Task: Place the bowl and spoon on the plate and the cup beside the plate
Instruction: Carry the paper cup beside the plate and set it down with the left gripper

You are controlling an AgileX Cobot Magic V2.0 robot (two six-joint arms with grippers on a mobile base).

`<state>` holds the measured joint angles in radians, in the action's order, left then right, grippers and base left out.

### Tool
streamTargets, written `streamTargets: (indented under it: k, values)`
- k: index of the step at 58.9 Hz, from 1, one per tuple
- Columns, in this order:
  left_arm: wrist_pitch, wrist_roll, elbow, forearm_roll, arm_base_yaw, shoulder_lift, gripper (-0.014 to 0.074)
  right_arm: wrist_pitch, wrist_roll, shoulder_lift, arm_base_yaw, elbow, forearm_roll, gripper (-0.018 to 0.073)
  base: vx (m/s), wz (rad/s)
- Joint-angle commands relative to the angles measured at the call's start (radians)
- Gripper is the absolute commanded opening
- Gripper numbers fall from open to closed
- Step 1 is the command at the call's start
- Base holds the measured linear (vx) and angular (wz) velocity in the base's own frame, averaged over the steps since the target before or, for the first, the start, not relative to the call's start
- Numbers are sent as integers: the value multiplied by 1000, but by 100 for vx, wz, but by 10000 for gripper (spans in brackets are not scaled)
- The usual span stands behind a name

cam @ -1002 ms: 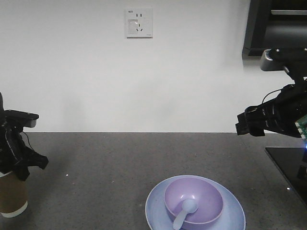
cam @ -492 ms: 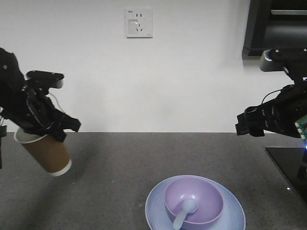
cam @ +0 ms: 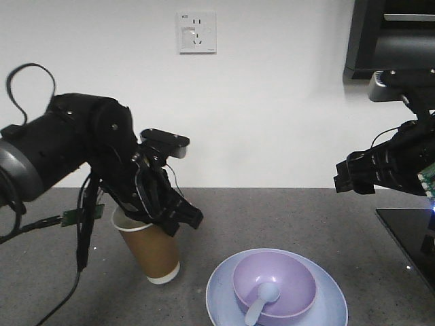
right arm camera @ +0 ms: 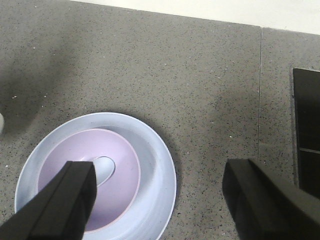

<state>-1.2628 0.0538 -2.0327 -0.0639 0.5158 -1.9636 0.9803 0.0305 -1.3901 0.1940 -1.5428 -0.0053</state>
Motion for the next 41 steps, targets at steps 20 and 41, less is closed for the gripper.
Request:
streamTargets:
  k: [20, 41]
  values:
    - [10, -13, -31, -17, 38, -3, 0, -45, 0, 27, -2, -28, -21, 578, 0, 0]
    - [10, -15, -31, -33, 38, -34, 0, -45, 0, 27, -2, -28, -21, 578, 0, 0]
